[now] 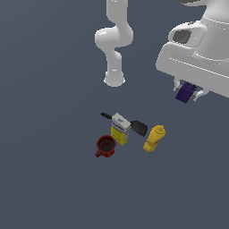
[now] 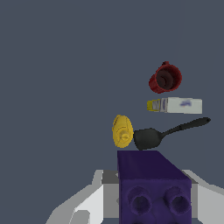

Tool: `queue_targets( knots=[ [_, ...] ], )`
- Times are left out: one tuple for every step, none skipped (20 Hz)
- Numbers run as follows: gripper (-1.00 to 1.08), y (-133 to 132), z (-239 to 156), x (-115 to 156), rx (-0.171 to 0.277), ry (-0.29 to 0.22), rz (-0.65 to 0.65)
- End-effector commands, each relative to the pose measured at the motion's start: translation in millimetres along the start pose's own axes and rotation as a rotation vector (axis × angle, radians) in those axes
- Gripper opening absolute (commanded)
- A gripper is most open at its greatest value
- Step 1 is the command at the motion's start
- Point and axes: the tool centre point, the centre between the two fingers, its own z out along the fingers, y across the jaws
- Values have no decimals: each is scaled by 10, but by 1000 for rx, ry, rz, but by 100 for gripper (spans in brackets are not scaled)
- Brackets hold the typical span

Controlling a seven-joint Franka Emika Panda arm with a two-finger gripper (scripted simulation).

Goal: Pick up a designated object from a clutter of objects.

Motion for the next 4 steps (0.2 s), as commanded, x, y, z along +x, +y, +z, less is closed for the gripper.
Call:
queue_targets(
  knots=[
    [-100, -25, -29, -17, 0, 0, 1],
    [-100, -29, -32, -17, 0, 0, 1],
    [-100, -29, -30, -14, 0, 0, 1],
    [-100, -29, -29, -13, 0, 0, 1]
  ],
)
